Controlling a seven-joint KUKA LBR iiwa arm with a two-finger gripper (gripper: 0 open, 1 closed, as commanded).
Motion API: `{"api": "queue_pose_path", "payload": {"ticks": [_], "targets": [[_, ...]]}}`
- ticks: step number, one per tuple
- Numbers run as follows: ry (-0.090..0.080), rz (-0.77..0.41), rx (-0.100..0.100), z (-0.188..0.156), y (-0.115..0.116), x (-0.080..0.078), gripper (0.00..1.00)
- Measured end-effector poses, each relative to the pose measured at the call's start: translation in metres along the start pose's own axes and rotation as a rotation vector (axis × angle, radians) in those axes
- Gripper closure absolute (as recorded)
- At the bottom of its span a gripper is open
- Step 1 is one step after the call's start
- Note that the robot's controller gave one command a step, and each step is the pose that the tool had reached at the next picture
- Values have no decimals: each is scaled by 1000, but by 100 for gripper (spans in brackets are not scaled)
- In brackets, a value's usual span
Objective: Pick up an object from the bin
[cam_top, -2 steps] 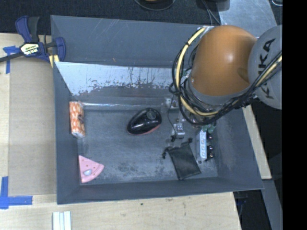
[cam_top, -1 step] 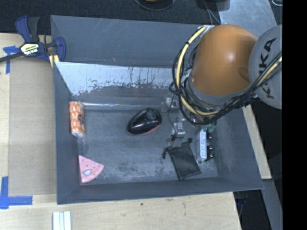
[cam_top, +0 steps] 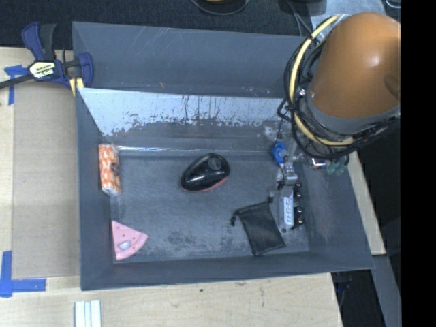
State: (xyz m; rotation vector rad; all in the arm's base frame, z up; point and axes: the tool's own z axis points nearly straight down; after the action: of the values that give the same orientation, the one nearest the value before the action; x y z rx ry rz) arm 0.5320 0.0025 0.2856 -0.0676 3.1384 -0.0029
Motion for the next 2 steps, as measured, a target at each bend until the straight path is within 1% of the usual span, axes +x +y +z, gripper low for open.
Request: {"api": "queue_pose_path", "payload": {"ticks": [1,2], "targets": [[-2,-60,-2,105,9,-13,0],[0,-161,-2,130,54,-4,0]]}}
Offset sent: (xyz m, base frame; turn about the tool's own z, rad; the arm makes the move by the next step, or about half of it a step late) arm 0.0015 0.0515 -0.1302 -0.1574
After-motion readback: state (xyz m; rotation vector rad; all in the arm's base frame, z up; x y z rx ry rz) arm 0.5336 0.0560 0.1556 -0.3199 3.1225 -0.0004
